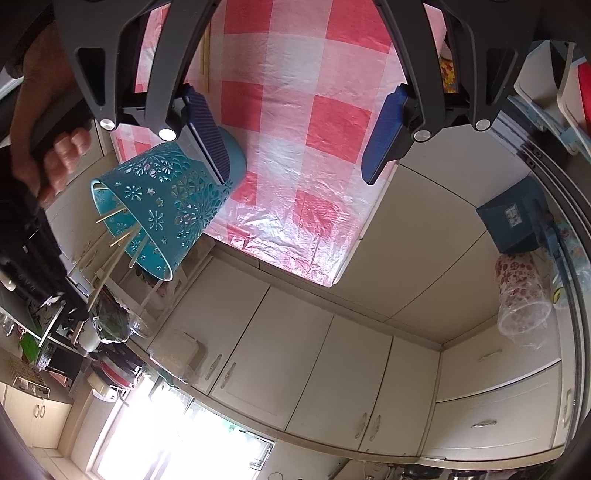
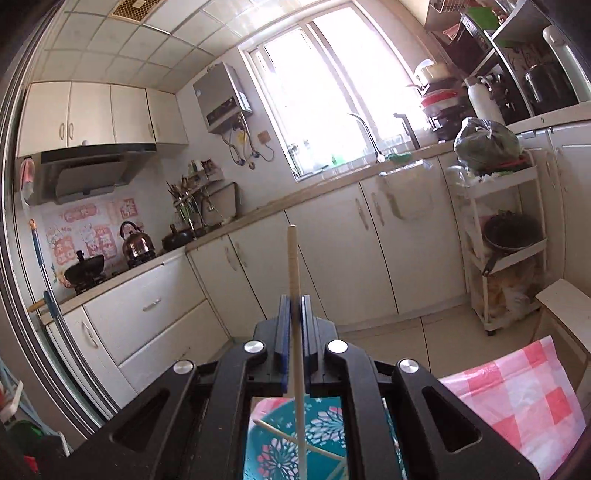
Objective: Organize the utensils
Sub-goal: 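Lower the chopstick with the right tool into the teal bin and open, then bring both open tools back down toward the last chopsticks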
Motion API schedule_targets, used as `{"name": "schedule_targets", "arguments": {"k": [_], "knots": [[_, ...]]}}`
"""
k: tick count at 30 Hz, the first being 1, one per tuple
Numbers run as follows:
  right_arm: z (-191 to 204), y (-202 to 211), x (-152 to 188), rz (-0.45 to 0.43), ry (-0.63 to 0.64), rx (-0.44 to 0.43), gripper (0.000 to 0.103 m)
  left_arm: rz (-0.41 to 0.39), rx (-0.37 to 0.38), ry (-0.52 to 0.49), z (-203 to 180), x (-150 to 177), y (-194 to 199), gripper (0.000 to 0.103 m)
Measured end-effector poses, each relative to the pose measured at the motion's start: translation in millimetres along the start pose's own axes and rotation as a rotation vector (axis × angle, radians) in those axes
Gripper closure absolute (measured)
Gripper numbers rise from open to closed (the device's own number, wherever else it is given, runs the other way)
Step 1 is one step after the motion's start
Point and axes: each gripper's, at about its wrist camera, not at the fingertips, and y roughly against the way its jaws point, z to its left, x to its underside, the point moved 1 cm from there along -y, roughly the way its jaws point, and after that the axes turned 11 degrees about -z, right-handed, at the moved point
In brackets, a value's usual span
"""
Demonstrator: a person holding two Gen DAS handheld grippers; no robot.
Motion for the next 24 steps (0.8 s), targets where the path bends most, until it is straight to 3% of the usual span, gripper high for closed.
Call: {"name": "schedule_targets", "arguments": {"k": [5,7,10,12,17,19,24], "knots": [[1,9,17,0.086,0.035,-0.018,0.094,-0.003,-0.013,-0.014,-2,2,0,0.032],[5,30,14,0.095,0.057,-0.036,0.076,-0.005,-0.024,-0.025,-3,3,0,0.032],[12,64,18,0.119,0.08,-0.052,0.058,-0.018,-0.045,-0.06,-6,5,3,0.032],[16,89,28,0.175,0.111,-0.05,0.055,-0.028,-0.056,-0.088,-11,7,6,0.031],[10,114,113,0.507,0.166,-0.036,0.056,-0.034,-0.053,-0.12,-18,14,19,0.028],[5,114,145,0.613,0.146,-0.018,0.074,-0.025,-0.051,-0.125,-19,22,25,0.027],[-1,105,182,0.712,0.163,0.057,0.086,0.005,-0.056,-0.134,-17,41,36,0.027]]}}
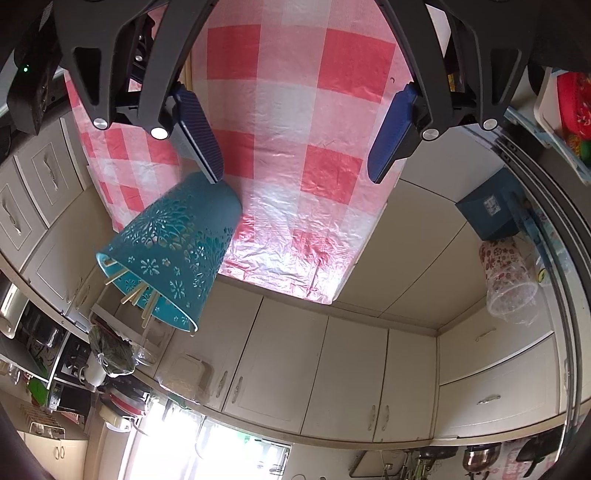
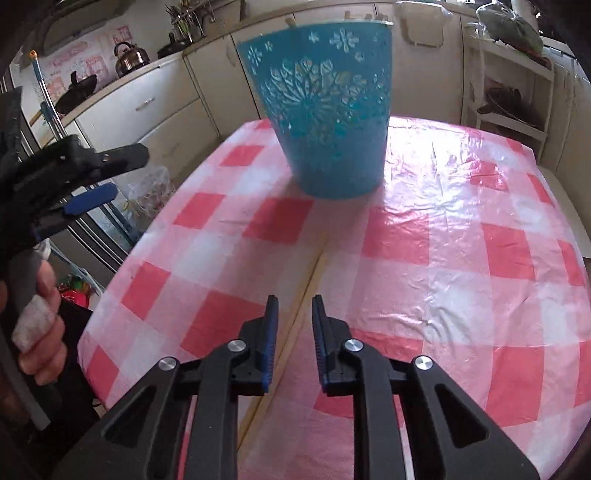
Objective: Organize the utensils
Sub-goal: 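Bring both open tools back down toward the last chopsticks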
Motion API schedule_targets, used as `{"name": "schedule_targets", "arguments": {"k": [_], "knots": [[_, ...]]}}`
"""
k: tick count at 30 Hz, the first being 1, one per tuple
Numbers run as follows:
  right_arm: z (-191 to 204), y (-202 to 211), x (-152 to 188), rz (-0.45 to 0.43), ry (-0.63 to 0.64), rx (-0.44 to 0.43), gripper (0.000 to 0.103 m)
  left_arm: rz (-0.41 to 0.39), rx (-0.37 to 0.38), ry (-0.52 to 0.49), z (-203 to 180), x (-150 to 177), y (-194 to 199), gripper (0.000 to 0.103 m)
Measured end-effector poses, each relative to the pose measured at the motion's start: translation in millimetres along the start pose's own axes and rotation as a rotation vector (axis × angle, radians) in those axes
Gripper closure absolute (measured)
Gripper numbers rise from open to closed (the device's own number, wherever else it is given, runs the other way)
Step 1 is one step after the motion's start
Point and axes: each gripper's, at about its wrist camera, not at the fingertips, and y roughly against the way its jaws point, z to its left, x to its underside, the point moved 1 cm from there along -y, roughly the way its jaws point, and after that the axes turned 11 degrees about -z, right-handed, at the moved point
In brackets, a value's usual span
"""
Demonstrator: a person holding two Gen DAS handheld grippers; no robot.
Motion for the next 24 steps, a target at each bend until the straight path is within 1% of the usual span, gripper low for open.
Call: {"name": "schedule_targets", "arguments": {"k": [3,7,13,14,15,16,19,24], "knots": [[1,-6,6,0.024,0.01,0.027,0.088,0.007,-0.004,0.008,4,4,3,0.026],[1,-5,11,0.023,0.014,0.033,0.089,0.018,-0.001,0.017,6,6,2,0.026],[11,-11,7,0.031,0.077,0.034,0.089,0.043,0.012,-0.025,-5,13,-3,0.026],[9,-14,7,0.045,0.088,0.048,0.089,0.047,0.012,-0.032,-7,14,-4,0.026],[7,-13,6,0.043,0.093,0.048,0.094,0.052,0.013,-0.037,-8,16,-5,0.026],[3,-12,5,0.049,0.09,0.039,0.094,0.059,0.014,-0.043,-10,17,-7,0.026],[-9,-9,3,0.057,0.09,0.056,0.096,0.085,0.024,-0.068,-17,22,-13,0.026],[-39,-3,1,0.035,-0.011,0.055,0.096,0.149,0.052,-0.158,-45,39,-30,0.026]]}}
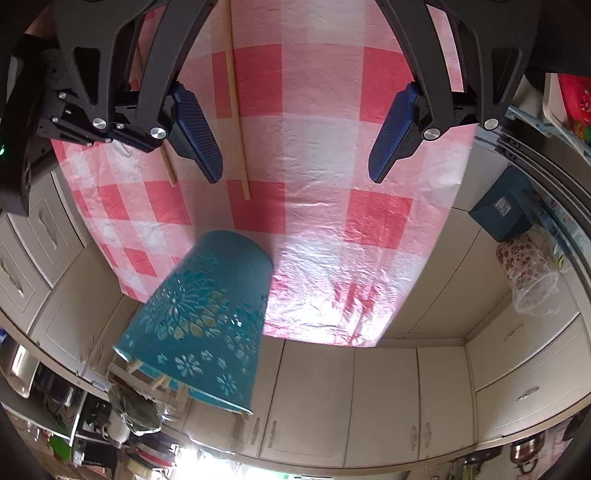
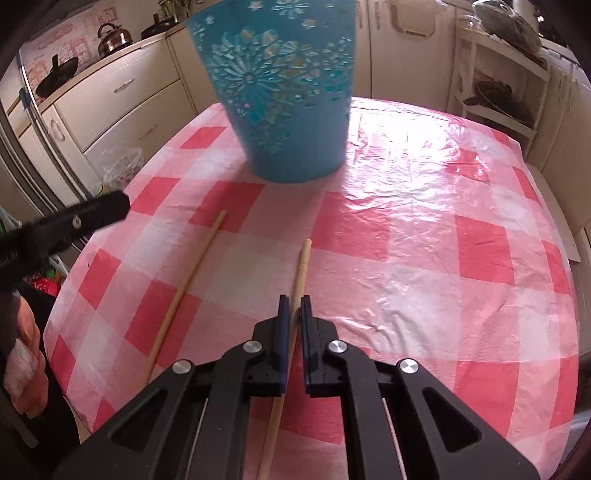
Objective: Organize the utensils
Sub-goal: 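Bring both open tools back down toward the last chopsticks, then close the left tool on a wooden chopstick on the tablecloth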
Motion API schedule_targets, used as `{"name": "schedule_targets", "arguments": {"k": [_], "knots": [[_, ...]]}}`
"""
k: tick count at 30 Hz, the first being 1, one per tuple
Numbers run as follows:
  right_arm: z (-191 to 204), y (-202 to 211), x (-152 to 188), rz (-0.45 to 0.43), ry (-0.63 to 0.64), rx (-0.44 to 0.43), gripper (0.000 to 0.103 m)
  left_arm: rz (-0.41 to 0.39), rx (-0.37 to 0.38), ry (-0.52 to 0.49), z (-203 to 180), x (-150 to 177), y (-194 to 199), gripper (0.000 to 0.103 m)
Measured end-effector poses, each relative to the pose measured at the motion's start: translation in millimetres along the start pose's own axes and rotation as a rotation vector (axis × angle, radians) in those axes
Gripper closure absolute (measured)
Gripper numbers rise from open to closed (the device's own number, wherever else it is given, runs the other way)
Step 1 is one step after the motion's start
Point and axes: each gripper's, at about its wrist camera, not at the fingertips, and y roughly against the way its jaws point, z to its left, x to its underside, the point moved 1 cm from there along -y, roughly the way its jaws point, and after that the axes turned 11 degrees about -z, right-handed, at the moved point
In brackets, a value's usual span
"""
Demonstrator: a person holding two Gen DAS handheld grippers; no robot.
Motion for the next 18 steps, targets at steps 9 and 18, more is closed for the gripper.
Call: {"name": "schedule_targets", "arguments": {"k": [9,18], "knots": [[-20,4,1,-0.017,-0.091,-0.032,0.096,0.071,-0.045,-0.096,-38,8,-43,0.03],[-18,4,1,-0.025,-0.086,-0.031,0.096,0.079,-0.031,-0.158,-51,18,-52,0.075]]}}
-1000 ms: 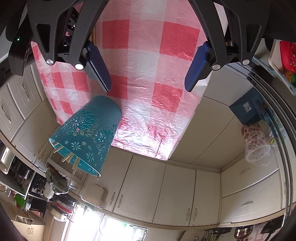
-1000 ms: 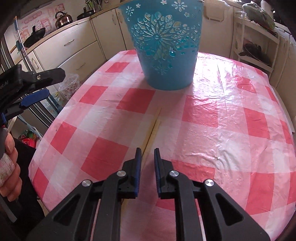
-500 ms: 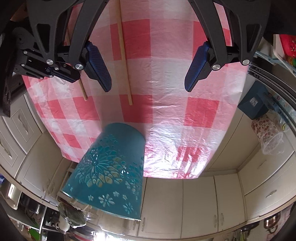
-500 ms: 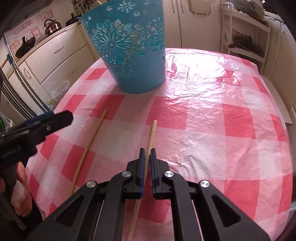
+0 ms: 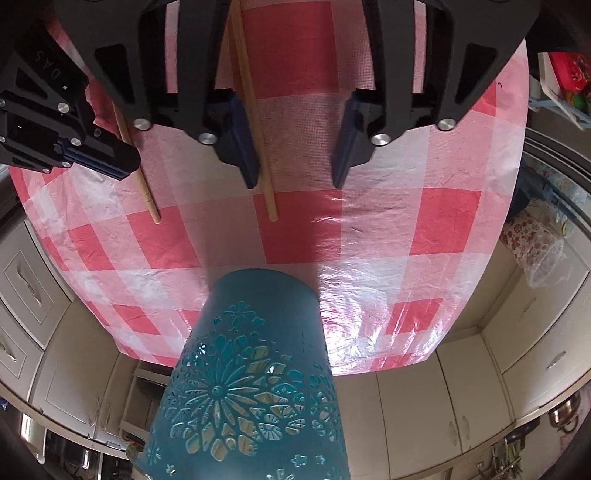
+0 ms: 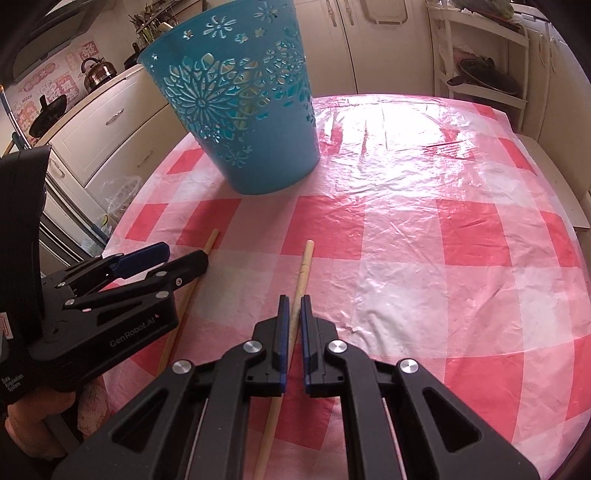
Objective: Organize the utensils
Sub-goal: 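Close the left tool on a wooden chopstick on the tablecloth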
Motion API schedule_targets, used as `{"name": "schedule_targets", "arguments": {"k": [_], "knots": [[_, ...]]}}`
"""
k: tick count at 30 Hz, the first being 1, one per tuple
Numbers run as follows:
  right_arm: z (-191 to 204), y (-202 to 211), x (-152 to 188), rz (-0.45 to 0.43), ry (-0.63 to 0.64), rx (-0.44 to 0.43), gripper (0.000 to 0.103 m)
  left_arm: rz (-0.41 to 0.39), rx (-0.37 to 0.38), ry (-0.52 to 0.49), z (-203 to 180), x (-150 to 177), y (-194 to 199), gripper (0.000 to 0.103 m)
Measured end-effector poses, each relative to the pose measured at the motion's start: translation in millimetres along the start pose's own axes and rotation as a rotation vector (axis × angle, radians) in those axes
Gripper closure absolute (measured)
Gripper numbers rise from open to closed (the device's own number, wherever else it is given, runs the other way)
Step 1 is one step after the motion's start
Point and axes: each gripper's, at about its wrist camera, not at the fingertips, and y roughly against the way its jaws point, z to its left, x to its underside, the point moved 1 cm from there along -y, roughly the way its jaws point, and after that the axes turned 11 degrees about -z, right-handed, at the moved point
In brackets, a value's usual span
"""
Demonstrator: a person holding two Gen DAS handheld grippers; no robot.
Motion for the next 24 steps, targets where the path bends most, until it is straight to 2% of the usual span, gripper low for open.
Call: {"name": "schedule_targets", "arguments": {"k": [1,2,6,15,24], "knots": [[1,0,0,-0.002,0.002,0.001,0.096,0.002,0.017,0.005,0,0,0,0.089],[2,-2,0,-0.005,0.006,0.003,0.096,0.005,0.03,0.01,0,1,0,0.097],[3,-4,0,-0.017,0.015,0.01,0.096,-0.002,0.061,0.016,0,4,7,0.099],[9,-9,0,-0.034,0.063,0.019,0.096,0.002,0.064,0.036,3,10,9,0.098],[11,-12,-1,-0.036,0.058,-0.003,0.096,-0.014,0.081,0.023,4,9,9,0.098]]}}
